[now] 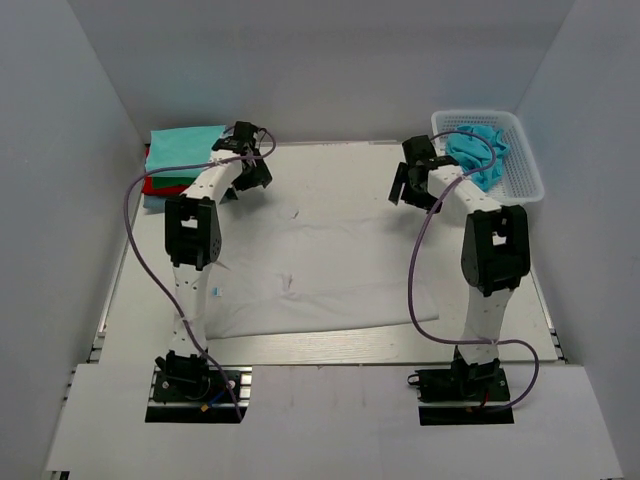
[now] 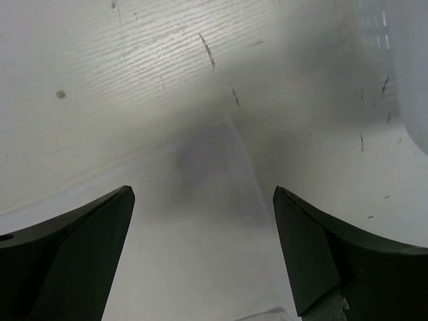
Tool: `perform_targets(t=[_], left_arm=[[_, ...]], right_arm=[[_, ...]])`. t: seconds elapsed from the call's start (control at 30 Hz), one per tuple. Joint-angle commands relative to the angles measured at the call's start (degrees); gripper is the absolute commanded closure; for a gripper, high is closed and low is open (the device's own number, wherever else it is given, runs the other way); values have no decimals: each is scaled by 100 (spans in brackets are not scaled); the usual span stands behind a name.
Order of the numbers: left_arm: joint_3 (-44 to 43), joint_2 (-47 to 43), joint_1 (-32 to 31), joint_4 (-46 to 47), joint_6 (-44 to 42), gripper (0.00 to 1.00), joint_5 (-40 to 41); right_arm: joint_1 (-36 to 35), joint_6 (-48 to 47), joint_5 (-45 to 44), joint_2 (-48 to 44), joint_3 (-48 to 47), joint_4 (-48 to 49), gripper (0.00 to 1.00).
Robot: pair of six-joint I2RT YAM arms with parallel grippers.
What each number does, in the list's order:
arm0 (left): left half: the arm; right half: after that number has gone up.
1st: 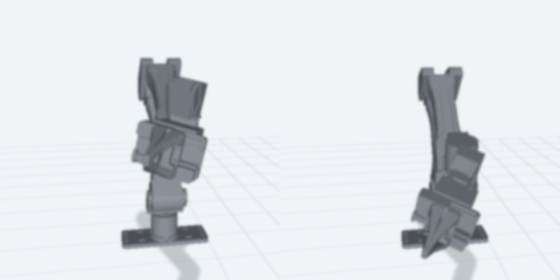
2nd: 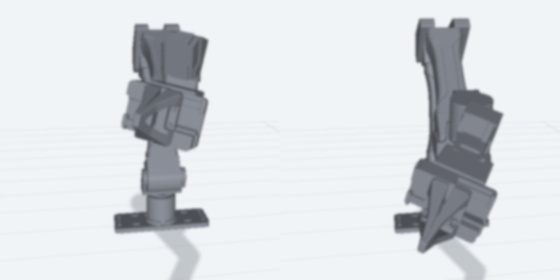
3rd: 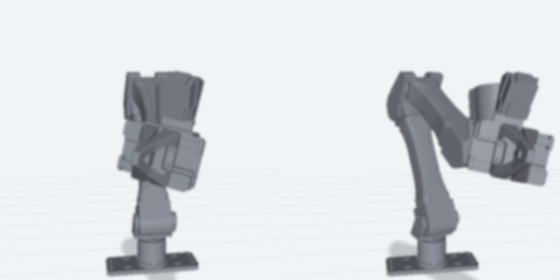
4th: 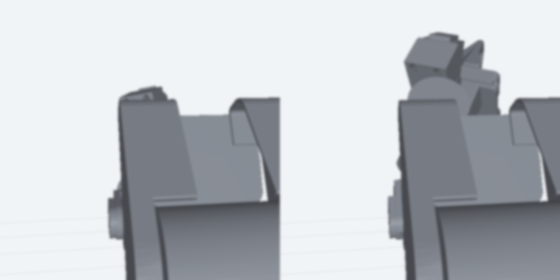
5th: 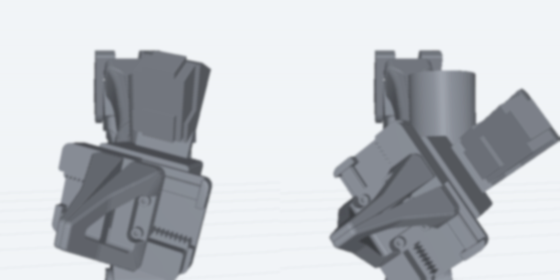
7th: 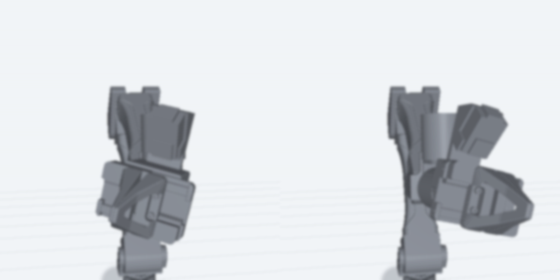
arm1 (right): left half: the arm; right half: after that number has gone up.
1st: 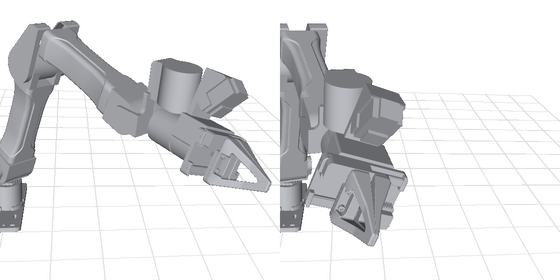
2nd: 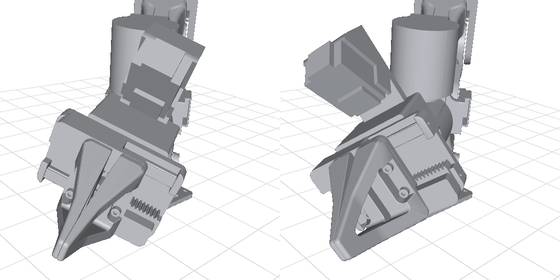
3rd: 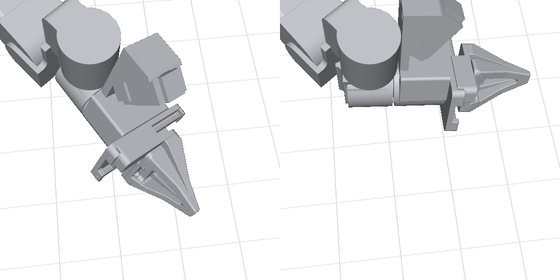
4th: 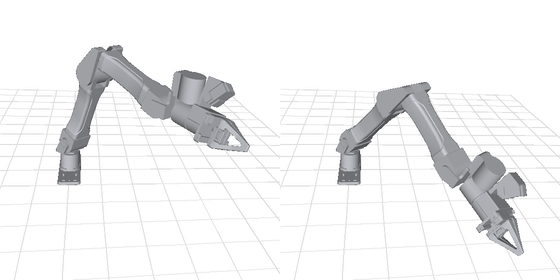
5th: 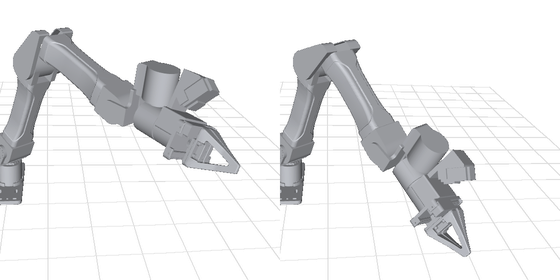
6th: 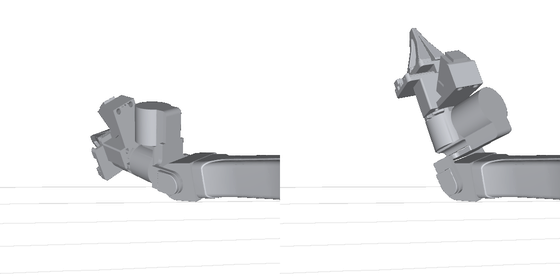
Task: Fold and stack the t-shirts
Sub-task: Grap the side of the flattened tshirt furthest away from the robot with both arms
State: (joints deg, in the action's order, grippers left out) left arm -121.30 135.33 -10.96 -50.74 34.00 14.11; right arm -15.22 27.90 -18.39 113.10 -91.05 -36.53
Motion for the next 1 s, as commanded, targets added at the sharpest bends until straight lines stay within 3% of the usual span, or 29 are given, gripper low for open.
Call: perform_targets(t=[0.0,0.17,0.27,0.37,0.4,0.5,0.63,0.67,0.73,0.77,0.8,0.83,0.97], left_arm=[[-386,185,50,-42,-332,5,-108],[26,310,50,423,-394,21,-487],[404,258,50,679,-447,36,-742],[615,257,50,784,-447,59,-918],[616,257,50,785,-447,78,-919],[668,205,50,785,-447,100,-980],[905,-67,50,899,-447,100,-927],[906,-120,50,899,-447,100,-927],[967,-330,50,960,-499,100,-875],[1020,-419,50,961,-499,100,-823],[1107,-515,50,961,-499,100,-822],[1178,-621,50,1030,-499,100,-822],[1845,-1323,-11,1312,-499,100,-822]], right_arm=[[72,-39,-217,194,-423,-240,10],[125,-4,-375,555,-555,-12,10],[160,-48,-516,766,-633,146,10],[160,-13,-586,967,-695,234,10],[169,22,-604,1003,-660,278,10],[178,49,-367,1126,-538,497,16],[160,102,-96,1188,-353,849,32],[169,84,-51,1188,-326,850,47],[178,75,2,1144,-274,884,62],[143,75,11,1118,-256,902,88],[151,66,20,1031,-169,955,96],[160,49,3,978,-159,938,100],[160,31,-190,592,51,911,100]])
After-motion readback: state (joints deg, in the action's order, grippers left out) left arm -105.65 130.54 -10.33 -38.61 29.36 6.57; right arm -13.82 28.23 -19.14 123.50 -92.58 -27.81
